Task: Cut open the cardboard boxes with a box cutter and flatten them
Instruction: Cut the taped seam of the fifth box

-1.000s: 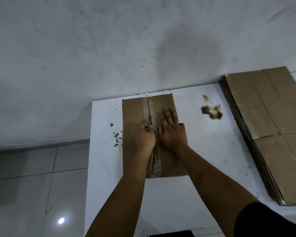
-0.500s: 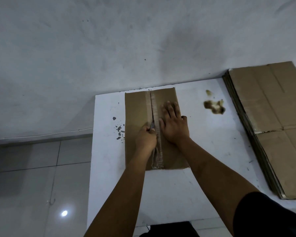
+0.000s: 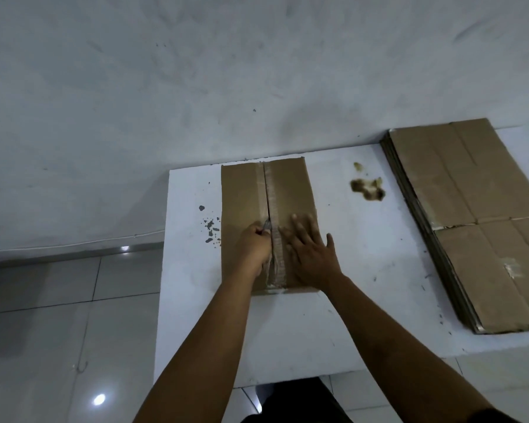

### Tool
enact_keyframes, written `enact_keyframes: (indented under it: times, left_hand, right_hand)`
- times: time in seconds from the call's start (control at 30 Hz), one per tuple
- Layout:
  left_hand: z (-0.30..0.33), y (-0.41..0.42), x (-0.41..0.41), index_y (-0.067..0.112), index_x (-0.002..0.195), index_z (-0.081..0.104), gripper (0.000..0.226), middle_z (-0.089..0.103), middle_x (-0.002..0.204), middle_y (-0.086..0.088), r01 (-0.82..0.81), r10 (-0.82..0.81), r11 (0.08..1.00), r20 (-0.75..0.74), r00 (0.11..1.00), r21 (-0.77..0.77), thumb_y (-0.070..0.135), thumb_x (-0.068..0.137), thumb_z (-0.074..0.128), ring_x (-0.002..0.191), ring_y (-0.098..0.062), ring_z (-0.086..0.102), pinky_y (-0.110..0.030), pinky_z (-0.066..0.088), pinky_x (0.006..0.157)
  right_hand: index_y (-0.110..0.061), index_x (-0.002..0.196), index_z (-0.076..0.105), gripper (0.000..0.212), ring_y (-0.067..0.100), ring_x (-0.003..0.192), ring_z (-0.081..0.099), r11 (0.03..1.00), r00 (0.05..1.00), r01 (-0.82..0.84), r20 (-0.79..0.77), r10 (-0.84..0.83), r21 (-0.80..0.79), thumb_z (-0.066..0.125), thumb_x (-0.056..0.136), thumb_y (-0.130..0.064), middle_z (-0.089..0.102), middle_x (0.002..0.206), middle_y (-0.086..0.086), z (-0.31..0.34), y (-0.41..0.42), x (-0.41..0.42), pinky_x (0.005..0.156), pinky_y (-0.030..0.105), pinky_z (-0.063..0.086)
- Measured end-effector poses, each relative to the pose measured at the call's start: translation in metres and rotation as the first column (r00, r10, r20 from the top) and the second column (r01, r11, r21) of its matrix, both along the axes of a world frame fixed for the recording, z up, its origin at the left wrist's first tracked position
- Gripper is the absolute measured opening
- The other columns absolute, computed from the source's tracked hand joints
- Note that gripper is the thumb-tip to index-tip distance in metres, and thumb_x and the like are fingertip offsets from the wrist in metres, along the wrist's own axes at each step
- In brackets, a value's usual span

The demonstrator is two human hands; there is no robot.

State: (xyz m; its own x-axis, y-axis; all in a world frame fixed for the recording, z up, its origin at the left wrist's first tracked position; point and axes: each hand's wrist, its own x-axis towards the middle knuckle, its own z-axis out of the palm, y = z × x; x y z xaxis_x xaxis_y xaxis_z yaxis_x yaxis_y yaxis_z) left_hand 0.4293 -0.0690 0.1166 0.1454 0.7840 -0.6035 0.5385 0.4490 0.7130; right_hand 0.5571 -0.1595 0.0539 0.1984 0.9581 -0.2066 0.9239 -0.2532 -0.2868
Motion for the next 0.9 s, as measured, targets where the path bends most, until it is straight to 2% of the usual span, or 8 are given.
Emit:
enact_keyframes:
  times: [0.13,0.23,0.37,0.47,0.57,0.7,0.83,0.9]
  left_hand:
    - [0.005,-0.019,-0.008,0.022,0.093,0.060,0.021,0.070,0.092,-0.016,0.038,-0.036,0.997,-0.038,0.999,0.062,0.038,0.100,0.049,0.064,-0.028,0.063,-0.031,0.048,0.058]
    - [0.002,-0.031,-0.013,0.023,0.086,0.057,0.021,0.071,0.098,-0.017,0.044,-0.042,0.997,-0.046,0.998,0.062,0.037,0.100,0.049,0.074,-0.032,0.068,-0.041,0.055,0.068]
    - [0.000,-0.045,-0.021,0.019,0.112,0.063,0.022,0.070,0.103,-0.014,0.055,-0.052,0.996,-0.042,0.998,0.066,0.031,0.103,0.047,0.070,-0.021,0.064,-0.029,0.046,0.054]
    - [0.000,-0.061,-0.026,0.022,0.115,0.060,0.022,0.062,0.083,-0.008,0.039,-0.038,0.999,-0.041,0.998,0.023,0.033,0.104,0.044,0.053,-0.014,0.045,-0.020,0.032,0.044]
    - [-0.002,-0.077,-0.030,0.022,0.127,0.055,0.029,0.052,0.077,-0.002,0.023,-0.023,1.000,-0.049,0.999,0.007,0.033,0.105,0.041,0.051,-0.014,0.040,-0.019,0.030,0.040]
    - [-0.007,-0.092,-0.039,0.020,0.135,0.051,0.036,0.046,0.071,-0.001,-0.004,0.002,0.998,-0.036,0.999,-0.059,0.034,0.104,0.040,0.047,-0.012,0.035,-0.019,0.028,0.039]
    - [0.001,-0.110,-0.049,0.021,0.128,0.055,0.033,0.054,0.080,-0.006,-0.008,0.005,1.000,-0.086,0.996,-0.025,0.037,0.102,0.042,0.054,-0.017,0.049,-0.023,0.037,0.046]
    - [0.003,-0.118,-0.053,0.018,0.120,0.055,0.027,0.065,0.097,-0.018,-0.008,0.009,1.000,-0.119,0.993,0.012,0.033,0.103,0.041,0.081,-0.035,0.067,-0.031,0.049,0.051]
  right_hand:
    - [-0.047,0.155,0.010,0.059,0.019,0.152,-0.018,1.000,1.000,0.014,0.024,-0.014,0.027,0.001,0.096,-0.054,-0.008,0.166,-0.014,0.000,0.002,-0.003,0.111,0.070,0.017]
    - [-0.048,0.154,0.009,0.061,0.019,0.152,-0.019,0.999,0.999,0.026,0.039,-0.027,0.030,-0.002,0.094,-0.054,-0.009,0.166,-0.015,-0.002,0.002,-0.003,0.111,0.070,0.017]
    - [-0.048,0.154,0.010,0.064,0.019,0.152,-0.018,0.999,0.999,0.017,0.051,-0.019,0.033,-0.005,0.093,-0.055,-0.008,0.166,-0.014,-0.004,0.002,-0.003,0.111,0.069,0.018]
    - [-0.046,0.155,0.008,0.057,0.019,0.151,-0.020,1.000,0.998,0.013,0.060,-0.014,0.019,0.002,0.098,-0.052,-0.010,0.166,-0.013,-0.004,0.002,-0.002,0.112,0.069,0.016]
    - [-0.046,0.155,0.006,0.051,0.019,0.150,-0.023,1.000,0.999,0.011,0.041,-0.011,0.005,0.016,0.105,-0.046,-0.014,0.165,-0.013,-0.006,0.004,-0.001,0.114,0.069,0.014]
    - [-0.046,0.155,0.008,0.051,0.020,0.151,-0.021,1.000,1.000,0.012,0.025,-0.012,0.009,0.018,0.105,-0.046,-0.013,0.165,-0.013,-0.006,0.003,-0.001,0.114,0.069,0.014]
    - [-0.046,0.155,0.008,0.051,0.021,0.151,-0.020,1.000,1.000,0.005,0.018,-0.005,0.007,0.019,0.106,-0.046,-0.010,0.166,-0.012,-0.004,0.003,0.000,0.113,0.070,0.015]
    - [-0.046,0.155,0.009,0.050,0.021,0.151,-0.020,1.000,1.000,0.004,0.010,-0.004,0.003,0.018,0.106,-0.046,-0.010,0.166,-0.013,-0.005,0.003,0.000,0.113,0.070,0.014]
